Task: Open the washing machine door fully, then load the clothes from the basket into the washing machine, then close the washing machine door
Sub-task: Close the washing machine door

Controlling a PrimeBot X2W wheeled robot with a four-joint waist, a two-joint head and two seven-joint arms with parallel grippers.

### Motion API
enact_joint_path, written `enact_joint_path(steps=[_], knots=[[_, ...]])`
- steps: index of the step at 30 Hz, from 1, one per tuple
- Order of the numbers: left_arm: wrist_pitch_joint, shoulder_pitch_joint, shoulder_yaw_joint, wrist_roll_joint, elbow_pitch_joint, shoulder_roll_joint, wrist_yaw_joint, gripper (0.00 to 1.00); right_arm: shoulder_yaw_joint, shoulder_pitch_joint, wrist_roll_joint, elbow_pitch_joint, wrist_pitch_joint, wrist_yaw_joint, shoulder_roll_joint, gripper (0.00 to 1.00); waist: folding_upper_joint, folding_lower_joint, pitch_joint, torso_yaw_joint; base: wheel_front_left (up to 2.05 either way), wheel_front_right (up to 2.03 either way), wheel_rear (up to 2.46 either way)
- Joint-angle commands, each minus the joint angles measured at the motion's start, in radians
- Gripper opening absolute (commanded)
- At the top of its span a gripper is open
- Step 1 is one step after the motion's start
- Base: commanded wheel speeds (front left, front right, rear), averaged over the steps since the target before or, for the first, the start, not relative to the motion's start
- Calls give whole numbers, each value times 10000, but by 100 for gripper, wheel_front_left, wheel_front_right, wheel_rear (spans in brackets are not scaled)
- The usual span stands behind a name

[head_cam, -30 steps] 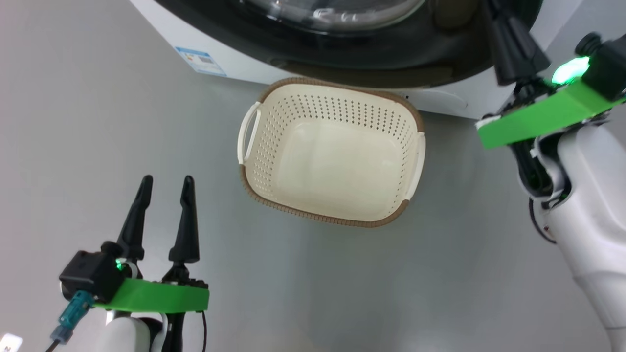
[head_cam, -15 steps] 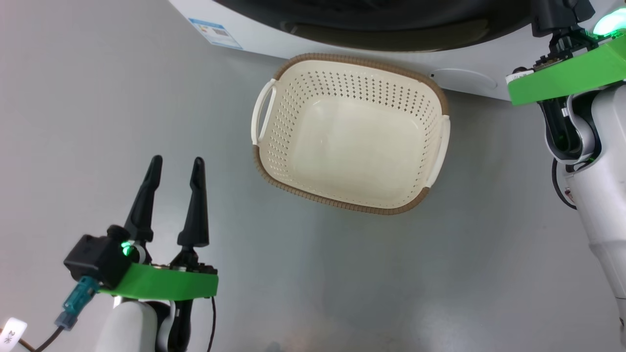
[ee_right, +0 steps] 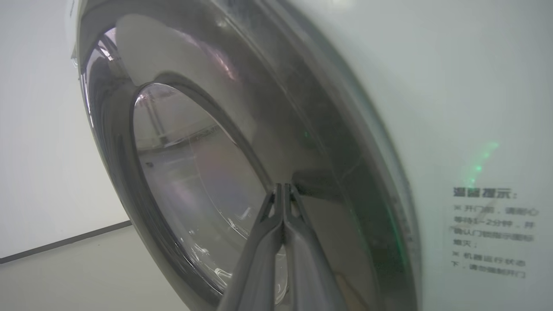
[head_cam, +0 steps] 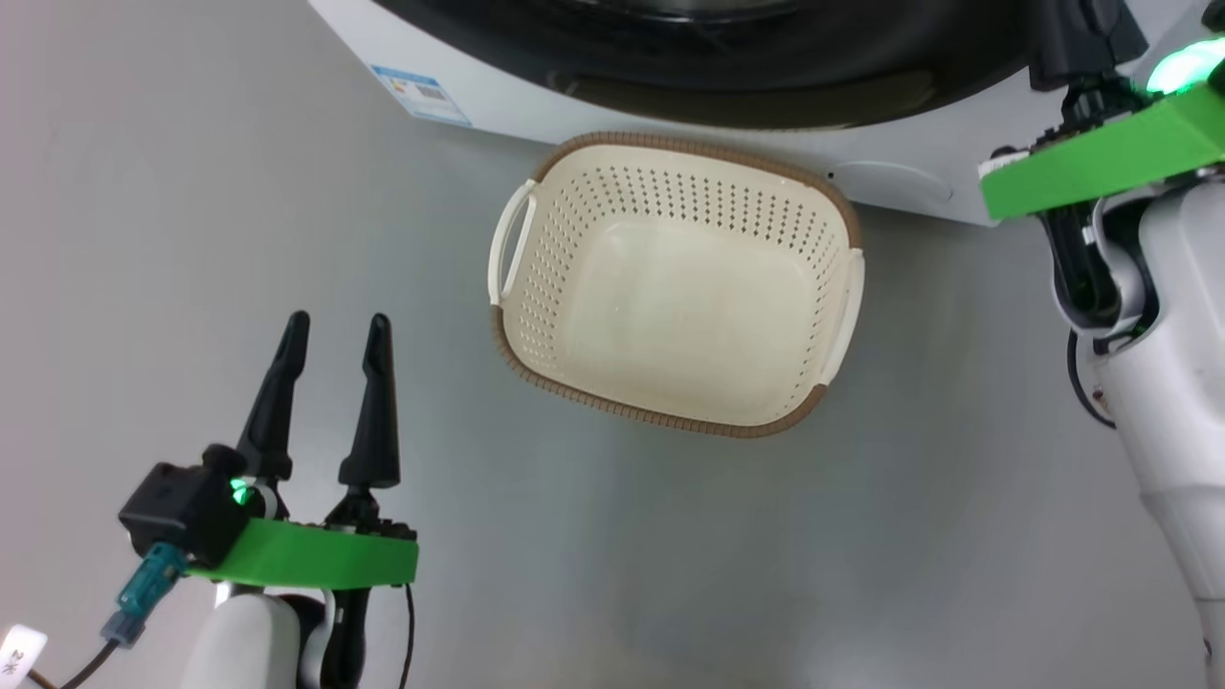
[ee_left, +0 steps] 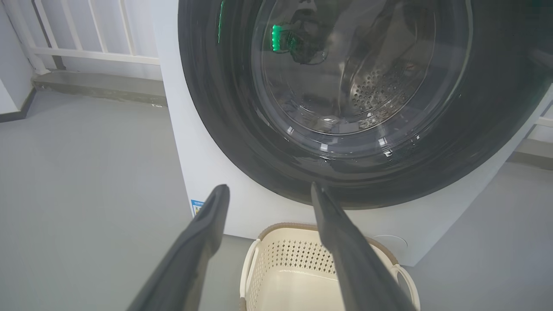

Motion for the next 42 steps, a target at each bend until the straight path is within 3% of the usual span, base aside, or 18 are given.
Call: enact_joint_path(steps=[1,2,10,26,42], knots=[[-63,172,401,21,-102,346,6,100,247,444,86,-287,-48,-69,160,53,-1,0,-303,-195,0,0,0],[-63,215,434,25,-74,383,6,100,300,579,104,-319,-48,-69,184,100,-1,0,-397,-255,0,0,0],[-63,537,637,67,3,686,6,100,338,1635,161,-509,-48,-69,369,100,-1,0,-985,-784,0,0,0],[-63,1411,1039,145,94,1281,6,100,-427,4106,8,-1067,-48,-69,551,100,-1,0,-2169,-2556,0,0,0],[-63,2279,1434,260,59,1548,6,100,-848,5977,-55,-1163,-48,-69,653,100,-1,0,-3197,-4039,0,0,0]])
